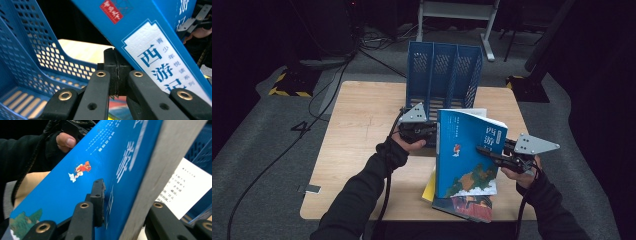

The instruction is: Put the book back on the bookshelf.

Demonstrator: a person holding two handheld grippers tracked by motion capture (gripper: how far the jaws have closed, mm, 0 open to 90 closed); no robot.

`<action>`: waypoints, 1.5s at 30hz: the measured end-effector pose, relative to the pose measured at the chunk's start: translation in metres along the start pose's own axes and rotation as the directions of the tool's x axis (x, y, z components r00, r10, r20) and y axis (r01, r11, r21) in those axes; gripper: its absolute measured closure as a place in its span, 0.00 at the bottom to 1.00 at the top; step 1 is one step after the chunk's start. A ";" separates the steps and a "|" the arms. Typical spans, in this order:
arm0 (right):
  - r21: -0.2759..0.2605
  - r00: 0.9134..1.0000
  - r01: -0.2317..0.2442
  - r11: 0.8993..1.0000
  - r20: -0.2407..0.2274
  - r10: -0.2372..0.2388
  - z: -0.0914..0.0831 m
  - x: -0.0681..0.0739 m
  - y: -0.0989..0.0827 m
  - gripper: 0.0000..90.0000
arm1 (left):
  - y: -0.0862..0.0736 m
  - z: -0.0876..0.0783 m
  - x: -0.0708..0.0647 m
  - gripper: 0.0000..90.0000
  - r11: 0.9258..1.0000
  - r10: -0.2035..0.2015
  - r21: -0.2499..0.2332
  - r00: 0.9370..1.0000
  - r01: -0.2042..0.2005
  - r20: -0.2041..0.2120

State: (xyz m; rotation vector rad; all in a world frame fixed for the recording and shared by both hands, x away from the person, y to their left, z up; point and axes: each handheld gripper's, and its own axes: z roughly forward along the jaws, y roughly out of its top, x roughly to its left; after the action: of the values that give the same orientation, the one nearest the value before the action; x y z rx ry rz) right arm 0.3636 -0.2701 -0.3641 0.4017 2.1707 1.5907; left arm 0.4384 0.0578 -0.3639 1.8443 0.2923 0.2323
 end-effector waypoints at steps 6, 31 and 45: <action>-0.019 0.998 0.056 0.998 0.038 -0.056 -0.005 0.003 0.007 0.79 | 0.019 -0.005 -0.002 1.00 0.999 0.027 -0.044 1.000 -0.028 -0.003; -0.052 0.995 0.093 0.994 0.024 -0.092 -0.030 0.027 0.003 0.75 | 0.025 -0.015 -0.044 0.98 0.992 0.061 -0.113 0.998 -0.060 0.010; -0.053 0.993 0.119 0.991 -0.006 -0.120 -0.044 0.043 0.002 0.77 | 0.024 -0.028 -0.074 0.66 0.995 0.043 -0.091 0.998 -0.046 -0.041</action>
State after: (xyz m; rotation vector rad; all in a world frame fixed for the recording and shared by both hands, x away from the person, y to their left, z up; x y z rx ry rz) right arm 0.3049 -0.2861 -0.3579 0.2441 2.1124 1.5832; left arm 0.3619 0.0530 -0.3333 1.7584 0.2635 0.3082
